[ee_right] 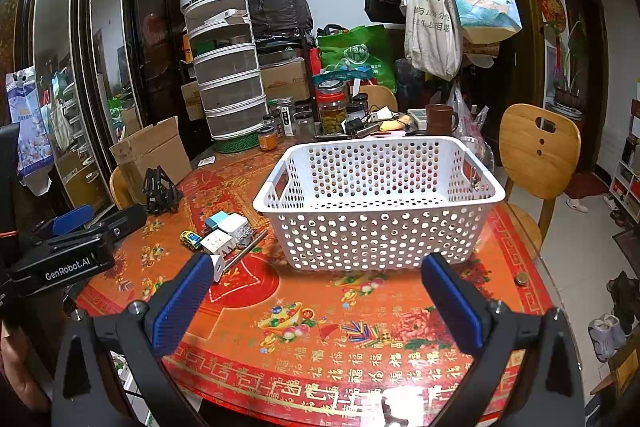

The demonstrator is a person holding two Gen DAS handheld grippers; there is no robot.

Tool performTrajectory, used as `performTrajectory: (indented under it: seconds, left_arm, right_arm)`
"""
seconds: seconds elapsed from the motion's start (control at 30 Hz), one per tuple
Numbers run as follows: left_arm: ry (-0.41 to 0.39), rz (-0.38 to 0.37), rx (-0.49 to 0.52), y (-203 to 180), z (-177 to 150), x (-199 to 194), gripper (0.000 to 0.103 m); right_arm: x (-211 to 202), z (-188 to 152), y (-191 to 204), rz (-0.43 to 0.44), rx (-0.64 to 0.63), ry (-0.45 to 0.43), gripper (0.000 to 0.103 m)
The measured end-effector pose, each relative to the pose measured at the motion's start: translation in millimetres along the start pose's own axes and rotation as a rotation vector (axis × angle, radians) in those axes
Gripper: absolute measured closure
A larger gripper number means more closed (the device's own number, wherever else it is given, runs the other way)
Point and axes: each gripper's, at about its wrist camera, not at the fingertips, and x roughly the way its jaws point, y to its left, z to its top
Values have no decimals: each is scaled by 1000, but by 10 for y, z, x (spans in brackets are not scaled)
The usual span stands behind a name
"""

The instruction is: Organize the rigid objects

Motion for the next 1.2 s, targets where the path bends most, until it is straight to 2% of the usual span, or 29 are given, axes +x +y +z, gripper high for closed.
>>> performTrajectory:
  seconds: [1.2]
  left_arm:
    - [13,-12,4,-39,-74,59,1]
  right_arm:
    - [11,-2,12,1,-4,5,0]
